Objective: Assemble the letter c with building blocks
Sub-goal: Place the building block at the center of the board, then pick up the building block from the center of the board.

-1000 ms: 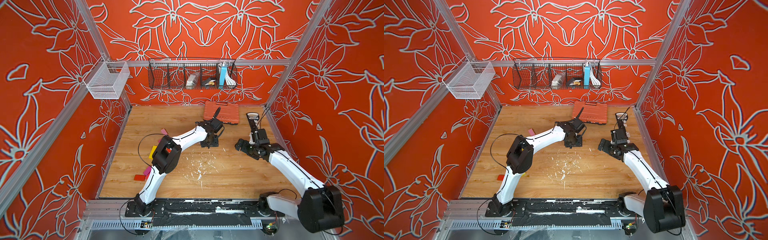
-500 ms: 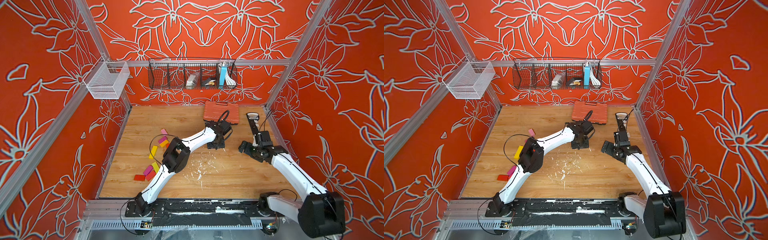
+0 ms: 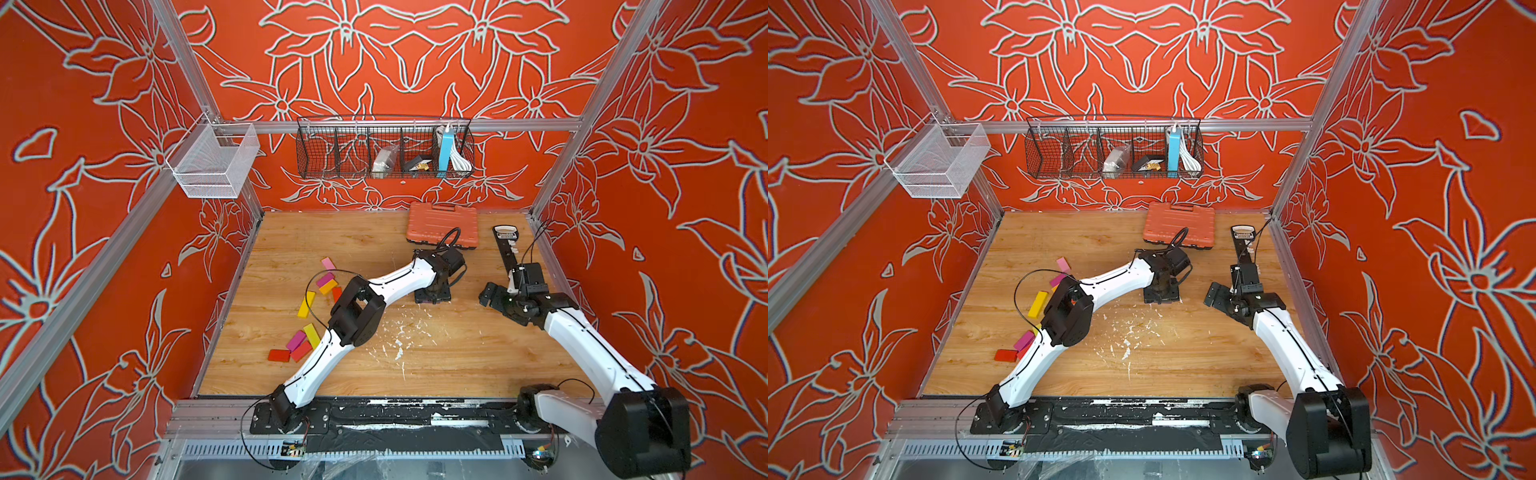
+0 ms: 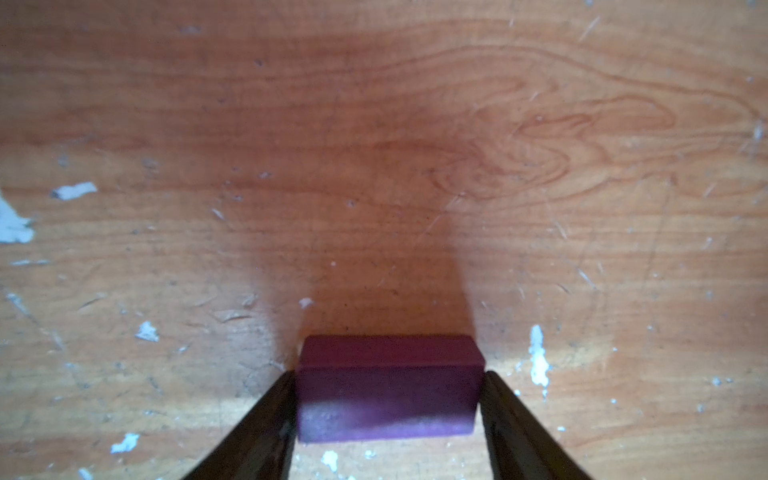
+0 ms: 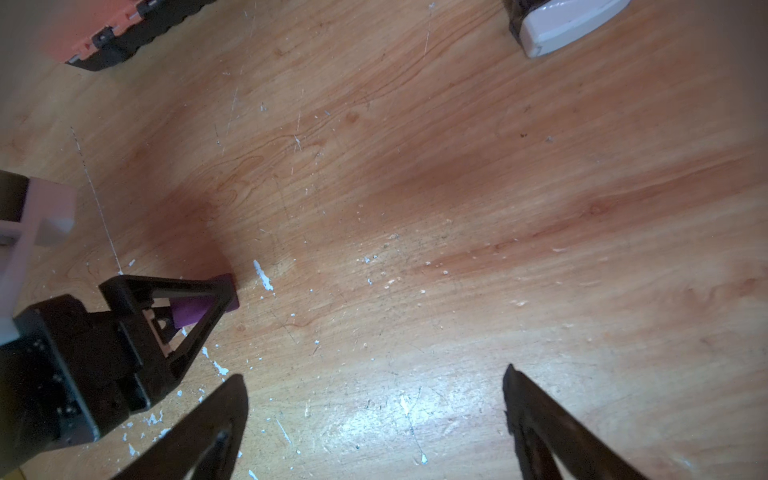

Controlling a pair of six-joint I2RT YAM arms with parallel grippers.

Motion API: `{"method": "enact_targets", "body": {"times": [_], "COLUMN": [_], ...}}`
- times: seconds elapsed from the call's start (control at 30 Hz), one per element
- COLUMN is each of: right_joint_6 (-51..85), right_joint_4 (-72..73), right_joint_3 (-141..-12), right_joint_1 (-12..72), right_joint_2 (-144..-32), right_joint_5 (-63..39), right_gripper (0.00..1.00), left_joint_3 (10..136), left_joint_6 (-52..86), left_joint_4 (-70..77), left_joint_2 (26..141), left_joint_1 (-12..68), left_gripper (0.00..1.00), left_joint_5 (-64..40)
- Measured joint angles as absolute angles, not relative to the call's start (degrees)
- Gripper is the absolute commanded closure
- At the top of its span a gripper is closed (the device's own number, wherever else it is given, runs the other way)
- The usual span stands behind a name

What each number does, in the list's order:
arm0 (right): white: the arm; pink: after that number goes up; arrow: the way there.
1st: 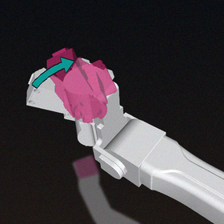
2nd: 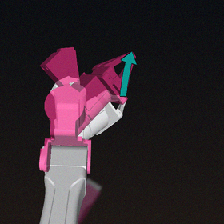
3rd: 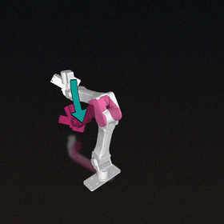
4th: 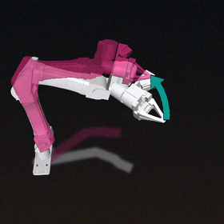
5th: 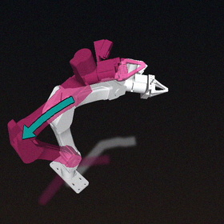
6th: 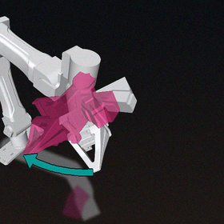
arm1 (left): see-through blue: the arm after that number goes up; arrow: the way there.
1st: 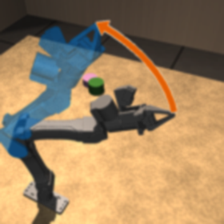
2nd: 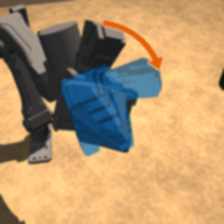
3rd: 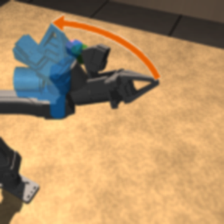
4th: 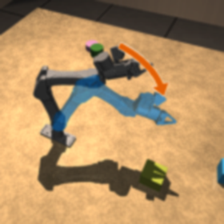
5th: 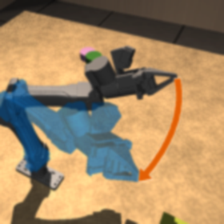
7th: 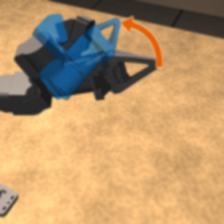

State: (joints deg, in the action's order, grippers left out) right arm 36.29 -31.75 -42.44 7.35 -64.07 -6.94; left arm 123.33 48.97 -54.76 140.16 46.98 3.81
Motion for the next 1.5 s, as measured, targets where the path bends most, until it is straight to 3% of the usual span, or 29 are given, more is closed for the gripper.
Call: {"method": "enact_targets", "body": {"times": [0.53,0.7,0.9,1.17,1.33,1.5], "right_joint_6": [36.29,36.12,34.89,33.45,33.47,33.58], "right_joint_4": [-31.59,-31.51,-31.24,-30.44,-29.54,-29.52], "right_joint_3": [-41.93,-40.97,-40.58,-40.01,-39.99,-39.97], "right_joint_1": [7.03,7.01,7.01,7.01,7.07,7.92], "right_joint_2": [-64.05,-64.07,-63.99,-61.78,-61.19,-60.18], "right_joint_5": [-7.62,-8.21,-10.15,-14.35,-18.11,-20.12], "right_gripper": [0.02,0.02,0.02,0.06,0.09,0.1], "left_joint_3": [120.7,114.74,104.86,82.37,71.37,68.03], "left_joint_6": [49.84,47.88,43.57,39.77,37.56,35.75], "left_joint_4": [-52.42,-51.53,-50.0,-47.11,-46.48,-45.6], "left_joint_2": [138.39,131.98,116.4,97.47,94.67,94.72], "left_joint_1": [47.05,47.09,45.8,34.94,25.34,19.9], "left_gripper": [0.11,0.07,0.04,0.03,0.04,0.06], "left_joint_5": [3.18,4.34,7.81,10.41,9.43,7.99]}}
